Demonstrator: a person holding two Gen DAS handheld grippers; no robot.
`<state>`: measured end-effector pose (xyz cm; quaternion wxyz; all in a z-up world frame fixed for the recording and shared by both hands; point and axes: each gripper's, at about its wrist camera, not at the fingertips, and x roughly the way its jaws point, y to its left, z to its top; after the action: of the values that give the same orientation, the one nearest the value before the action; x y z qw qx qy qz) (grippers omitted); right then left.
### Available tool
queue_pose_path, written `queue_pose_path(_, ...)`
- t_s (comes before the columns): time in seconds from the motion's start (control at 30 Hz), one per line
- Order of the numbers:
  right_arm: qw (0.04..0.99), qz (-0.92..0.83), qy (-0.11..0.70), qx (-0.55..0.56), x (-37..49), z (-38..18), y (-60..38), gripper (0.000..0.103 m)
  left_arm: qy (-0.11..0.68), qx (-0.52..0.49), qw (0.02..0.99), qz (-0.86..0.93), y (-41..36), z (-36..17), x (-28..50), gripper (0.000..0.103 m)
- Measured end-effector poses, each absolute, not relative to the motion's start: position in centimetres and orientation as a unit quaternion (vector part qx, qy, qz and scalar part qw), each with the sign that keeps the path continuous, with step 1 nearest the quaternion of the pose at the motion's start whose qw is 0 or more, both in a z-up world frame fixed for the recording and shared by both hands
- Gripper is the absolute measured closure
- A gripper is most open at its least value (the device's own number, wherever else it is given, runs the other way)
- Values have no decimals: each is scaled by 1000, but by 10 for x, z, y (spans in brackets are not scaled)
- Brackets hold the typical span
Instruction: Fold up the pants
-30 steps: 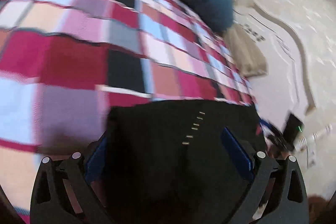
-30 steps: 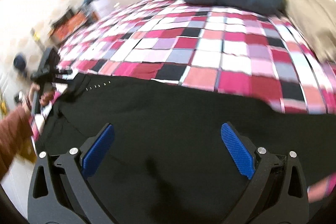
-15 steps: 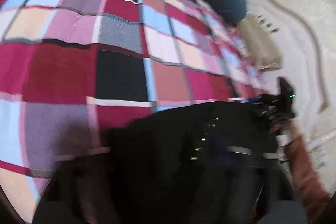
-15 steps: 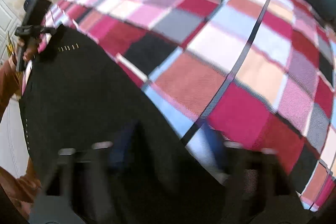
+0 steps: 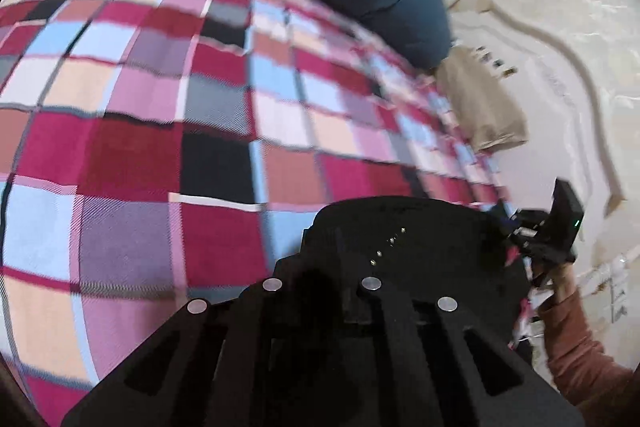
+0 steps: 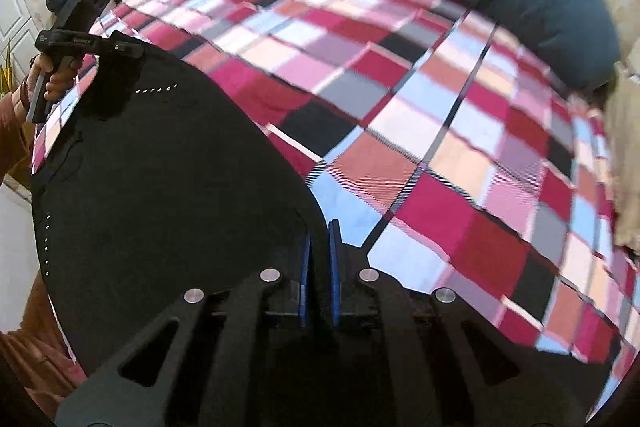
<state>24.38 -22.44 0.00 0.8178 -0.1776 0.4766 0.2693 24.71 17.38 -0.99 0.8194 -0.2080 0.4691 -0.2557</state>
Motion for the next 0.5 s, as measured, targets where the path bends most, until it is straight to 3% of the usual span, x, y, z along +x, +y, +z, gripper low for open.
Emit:
queue_pose_path(0.27,871,234,376,-213,106,32,-226,94,396,-244,833,-300,175,29,144,95)
queue_pose_path(0.5,876,218,375,-211,15,-8,-217,93,404,-267,829,-280,185,-3,45,89)
